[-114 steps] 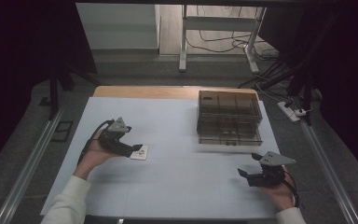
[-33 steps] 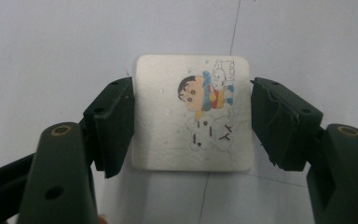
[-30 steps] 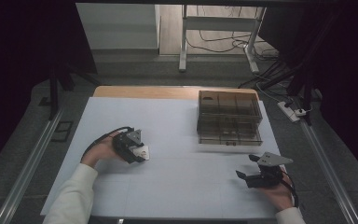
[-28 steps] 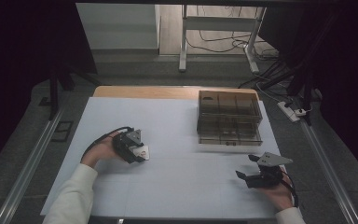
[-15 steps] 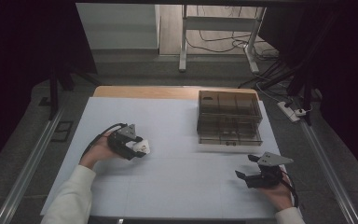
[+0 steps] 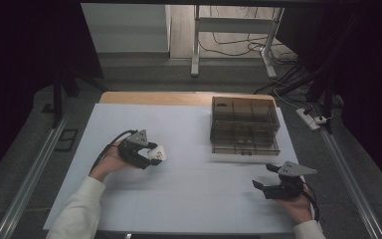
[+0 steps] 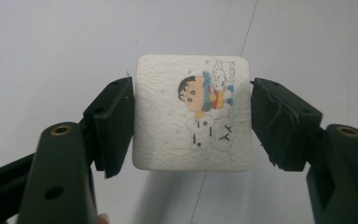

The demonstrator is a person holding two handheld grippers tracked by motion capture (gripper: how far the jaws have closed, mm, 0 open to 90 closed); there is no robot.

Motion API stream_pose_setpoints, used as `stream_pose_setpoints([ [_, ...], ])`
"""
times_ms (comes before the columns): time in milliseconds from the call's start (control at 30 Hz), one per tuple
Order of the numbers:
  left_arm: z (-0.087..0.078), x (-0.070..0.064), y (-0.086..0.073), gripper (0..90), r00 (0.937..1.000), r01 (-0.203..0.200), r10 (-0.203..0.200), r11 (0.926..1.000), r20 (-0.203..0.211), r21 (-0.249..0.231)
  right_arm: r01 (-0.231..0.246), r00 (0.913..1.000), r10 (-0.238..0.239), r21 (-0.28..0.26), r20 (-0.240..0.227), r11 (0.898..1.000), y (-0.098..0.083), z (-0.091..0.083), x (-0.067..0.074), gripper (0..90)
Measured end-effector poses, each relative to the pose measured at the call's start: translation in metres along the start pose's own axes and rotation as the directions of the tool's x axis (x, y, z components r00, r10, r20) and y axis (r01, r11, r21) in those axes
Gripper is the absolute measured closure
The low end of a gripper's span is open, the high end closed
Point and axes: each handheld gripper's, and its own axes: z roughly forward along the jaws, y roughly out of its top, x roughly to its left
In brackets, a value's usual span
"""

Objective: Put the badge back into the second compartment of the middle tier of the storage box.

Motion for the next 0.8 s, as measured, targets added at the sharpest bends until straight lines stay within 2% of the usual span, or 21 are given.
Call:
stream_pose_setpoints([
  [167, 0.0, -0.002, 0.006, 33.1, 0.9993, 0.02, -0.021, 0.9996, -0.033, -0.021, 0.006, 1.0, -0.006, -0.004, 0.006, 1.0, 0.0, -0.002, 0.001, 16.0],
  [367, 0.001, -0.004, 0.013, 33.1, 0.998, 0.042, -0.044, 0.9982, -0.045, -0.043, 0.011, 0.9998, -0.011, -0.011, 0.018, 1.0, 0.001, -0.003, 0.001, 16.1],
  [667, -0.006, -0.01, 0.027, 33.1, 0.9948, 0.053, -0.06, 0.9951, -0.082, -0.083, 0.014, 0.9998, -0.014, -0.017, 0.016, 1.0, 0.002, -0.004, 0.002, 16.1],
  [800, -0.006, -0.014, 0.033, 33.1, 0.9943, 0.043, -0.051, 0.9949, -0.093, -0.092, 0.025, 0.9995, -0.025, -0.022, 0.02, 0.999, 0.003, -0.004, 0.003, 16.1],
])
